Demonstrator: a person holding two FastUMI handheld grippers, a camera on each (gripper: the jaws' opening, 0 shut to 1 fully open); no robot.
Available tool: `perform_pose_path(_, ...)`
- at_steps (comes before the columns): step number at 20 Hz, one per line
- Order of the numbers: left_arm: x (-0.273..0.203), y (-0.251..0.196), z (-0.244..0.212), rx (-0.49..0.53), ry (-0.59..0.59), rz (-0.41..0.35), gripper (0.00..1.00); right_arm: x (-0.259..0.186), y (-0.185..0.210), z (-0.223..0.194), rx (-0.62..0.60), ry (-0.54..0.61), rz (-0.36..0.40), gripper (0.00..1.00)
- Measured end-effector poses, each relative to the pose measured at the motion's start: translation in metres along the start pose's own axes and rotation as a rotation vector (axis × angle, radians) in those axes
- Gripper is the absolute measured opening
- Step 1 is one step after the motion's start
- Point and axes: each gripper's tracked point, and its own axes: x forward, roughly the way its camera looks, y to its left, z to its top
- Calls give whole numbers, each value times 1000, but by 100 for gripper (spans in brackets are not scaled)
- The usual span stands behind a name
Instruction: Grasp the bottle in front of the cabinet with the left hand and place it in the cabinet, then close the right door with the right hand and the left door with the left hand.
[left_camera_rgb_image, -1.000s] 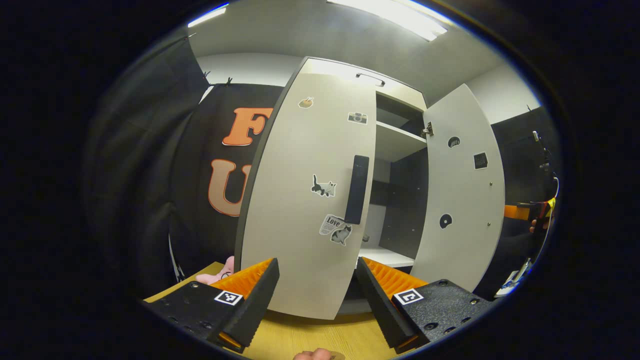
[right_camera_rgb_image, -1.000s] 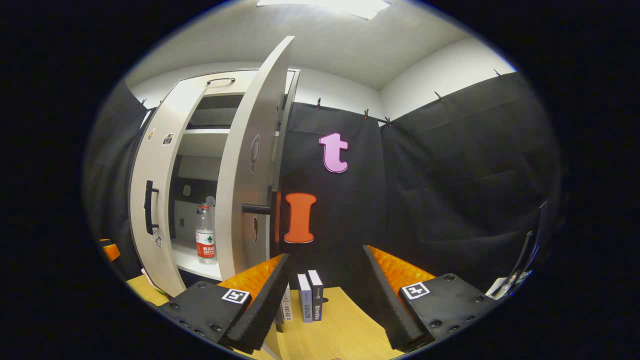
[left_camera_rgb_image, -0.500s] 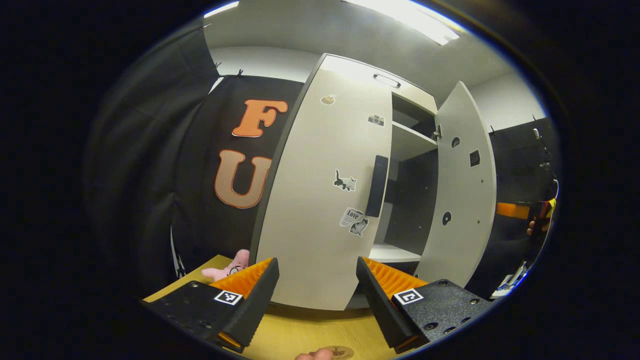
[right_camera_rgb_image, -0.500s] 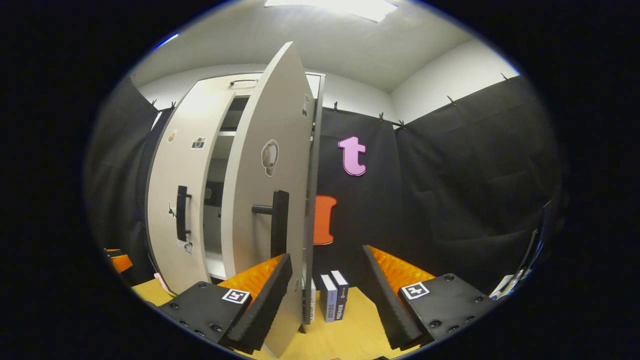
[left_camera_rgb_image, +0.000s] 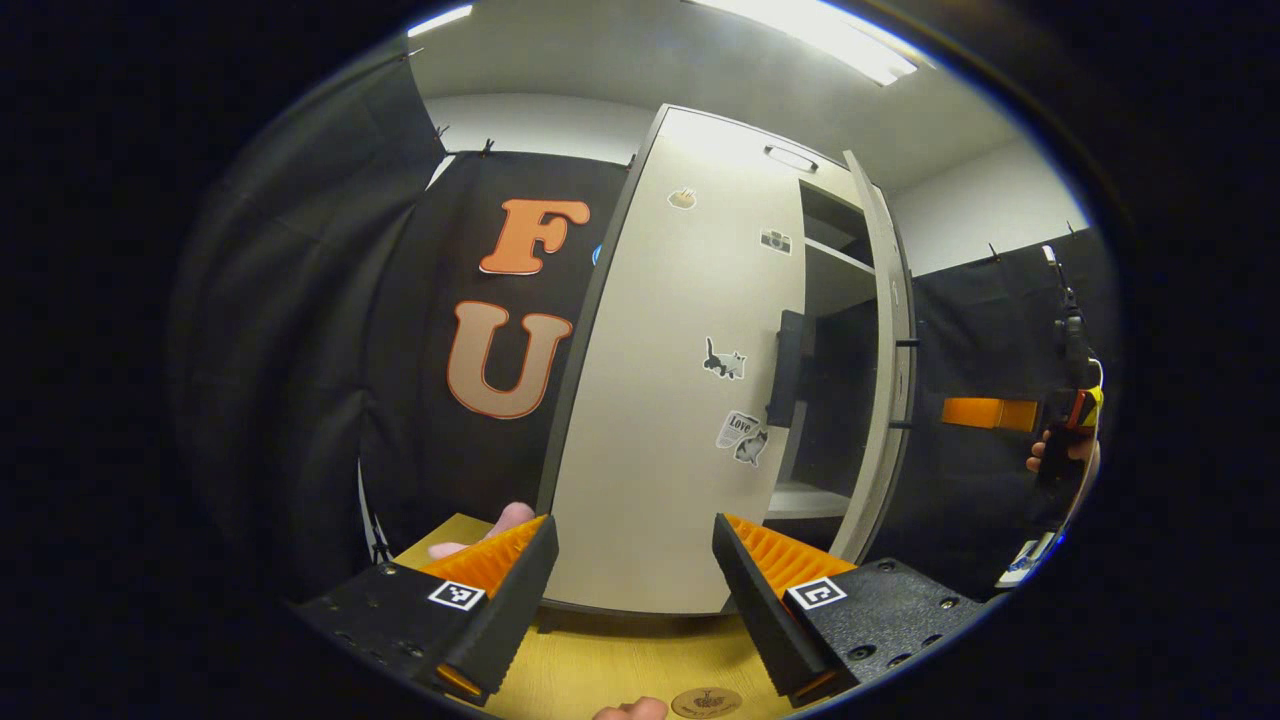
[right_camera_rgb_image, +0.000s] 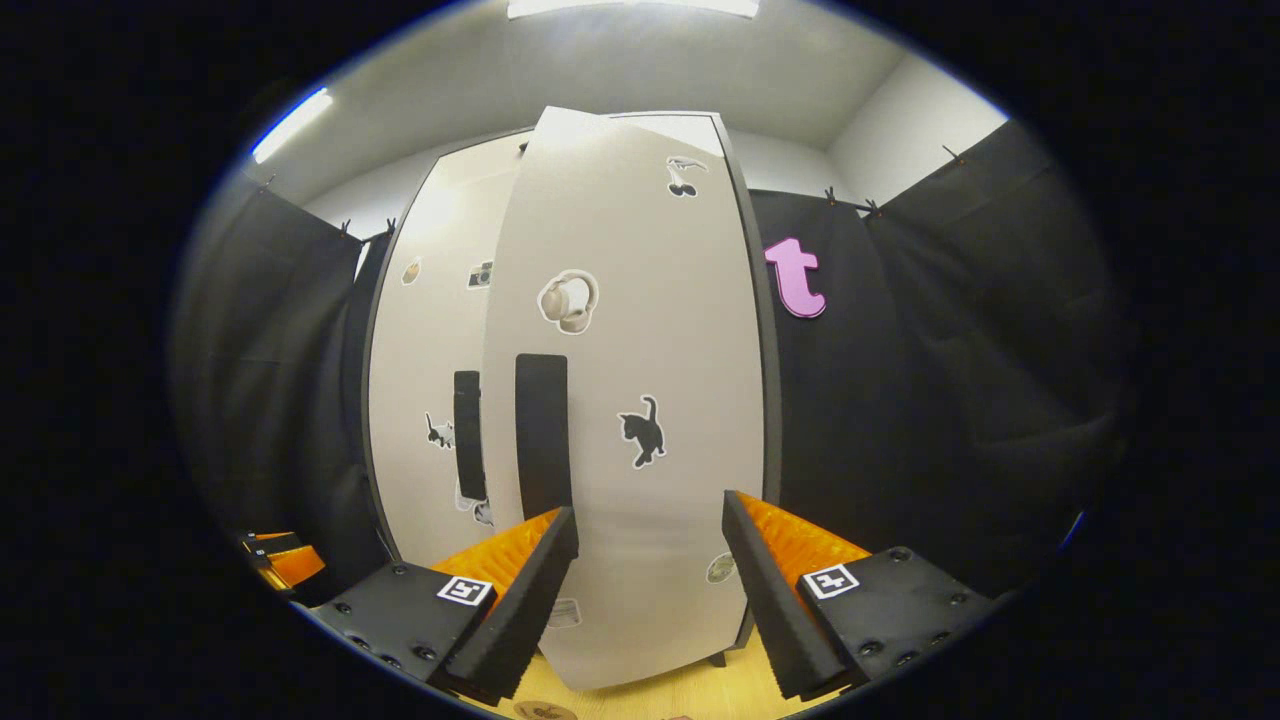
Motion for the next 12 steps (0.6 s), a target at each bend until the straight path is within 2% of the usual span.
perform_pose_path(3, 3, 1, 1, 1, 4, -1, 95, 12, 11, -3, 11, 4, 14, 96)
perform_pose_path(7, 6, -2, 0, -14, 10, -11, 95, 33, 1, 2, 7, -21, -51, 95)
perform_pose_path(9, 8, -2, 0, -28, 12, -17, 95, 49, -6, -4, -6, 10, -95, 95)
perform_pose_path(12, 14, 3, 1, -43, 2, -6, 95, 55, -3, -3, 12, 6, -70, 95)
